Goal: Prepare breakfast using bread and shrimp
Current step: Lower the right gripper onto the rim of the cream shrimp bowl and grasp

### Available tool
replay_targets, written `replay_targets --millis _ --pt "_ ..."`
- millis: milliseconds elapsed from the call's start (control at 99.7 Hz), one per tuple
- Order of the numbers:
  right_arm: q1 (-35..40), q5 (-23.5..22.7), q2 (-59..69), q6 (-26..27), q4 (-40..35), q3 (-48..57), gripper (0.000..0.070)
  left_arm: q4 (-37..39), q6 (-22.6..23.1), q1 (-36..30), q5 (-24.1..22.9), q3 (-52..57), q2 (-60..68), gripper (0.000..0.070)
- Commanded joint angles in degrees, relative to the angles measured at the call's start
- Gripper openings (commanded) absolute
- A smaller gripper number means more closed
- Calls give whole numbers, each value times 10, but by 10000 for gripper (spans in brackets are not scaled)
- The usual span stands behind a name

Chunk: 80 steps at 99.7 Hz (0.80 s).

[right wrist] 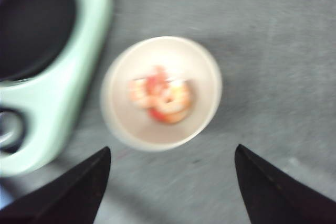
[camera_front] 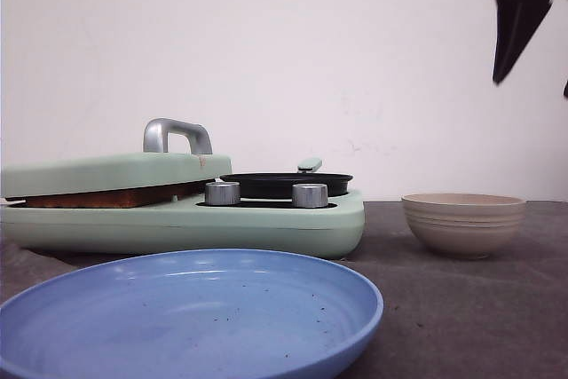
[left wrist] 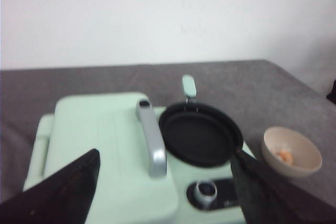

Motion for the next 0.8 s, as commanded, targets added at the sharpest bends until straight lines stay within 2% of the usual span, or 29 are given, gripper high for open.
replay_targets --millis 0,381,792 --pt "-9 -2 47 -24 -2 27 456 8 -1 2 -1 -14 -22 440" --pt "-50 -37 251 -32 -3 108 456 -9 -30 2 -34 -101 -132 440" --pt "-64 -42 309 -34 27 108 455 -9 -30 2 -34 -101 -132 440"
